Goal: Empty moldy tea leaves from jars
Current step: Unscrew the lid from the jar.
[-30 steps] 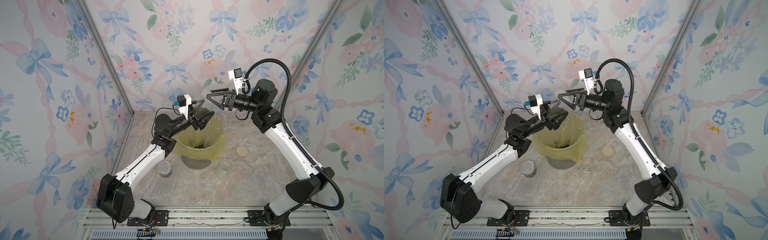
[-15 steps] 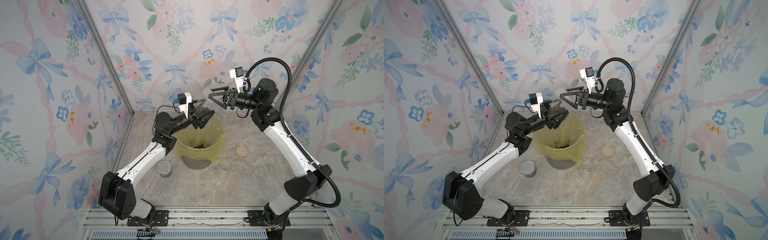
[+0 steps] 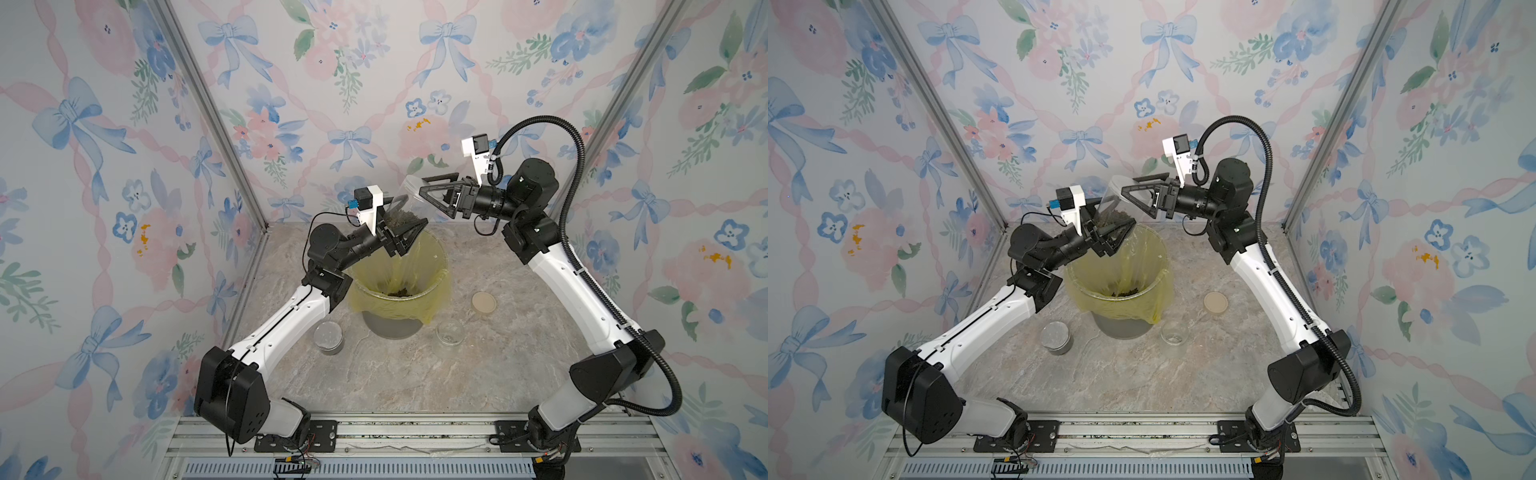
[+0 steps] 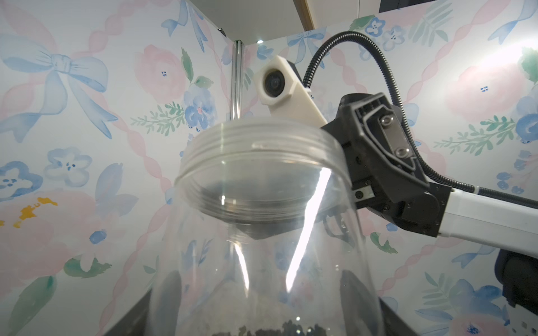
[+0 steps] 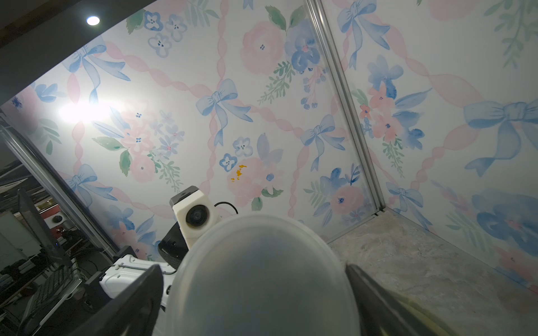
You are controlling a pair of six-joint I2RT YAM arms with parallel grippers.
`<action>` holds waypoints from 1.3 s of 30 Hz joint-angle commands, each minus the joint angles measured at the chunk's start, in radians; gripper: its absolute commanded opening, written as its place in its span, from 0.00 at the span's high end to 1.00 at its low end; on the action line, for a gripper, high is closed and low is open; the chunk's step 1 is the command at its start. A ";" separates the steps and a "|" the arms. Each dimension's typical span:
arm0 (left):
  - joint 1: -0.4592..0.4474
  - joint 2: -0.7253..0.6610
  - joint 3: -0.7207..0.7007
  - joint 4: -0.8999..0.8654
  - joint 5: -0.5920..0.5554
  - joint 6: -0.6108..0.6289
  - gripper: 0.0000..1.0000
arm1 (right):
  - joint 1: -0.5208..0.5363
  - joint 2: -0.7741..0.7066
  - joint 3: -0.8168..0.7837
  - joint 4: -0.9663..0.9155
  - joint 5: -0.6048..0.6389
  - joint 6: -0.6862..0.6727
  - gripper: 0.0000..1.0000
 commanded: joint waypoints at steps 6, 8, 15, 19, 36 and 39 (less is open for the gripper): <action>-0.027 -0.074 -0.008 -0.111 -0.149 0.343 0.58 | -0.011 -0.135 -0.081 -0.121 0.248 0.043 0.04; -0.041 -0.093 -0.025 -0.112 -0.192 0.450 0.58 | -0.010 -0.164 -0.109 -0.152 0.325 0.067 0.03; -0.148 -0.137 -0.069 -0.109 -0.391 0.851 0.58 | 0.021 -0.194 -0.083 -0.380 0.544 0.122 0.04; -0.200 -0.137 -0.100 -0.056 -0.492 1.049 0.60 | 0.076 -0.205 -0.065 -0.462 0.666 0.129 0.03; -0.238 -0.079 -0.136 0.084 -0.731 1.316 0.59 | 0.159 -0.181 -0.082 -0.361 0.762 0.225 0.03; -0.238 -0.072 -0.142 0.104 -0.752 1.324 0.59 | 0.161 -0.182 -0.083 -0.332 0.770 0.232 0.04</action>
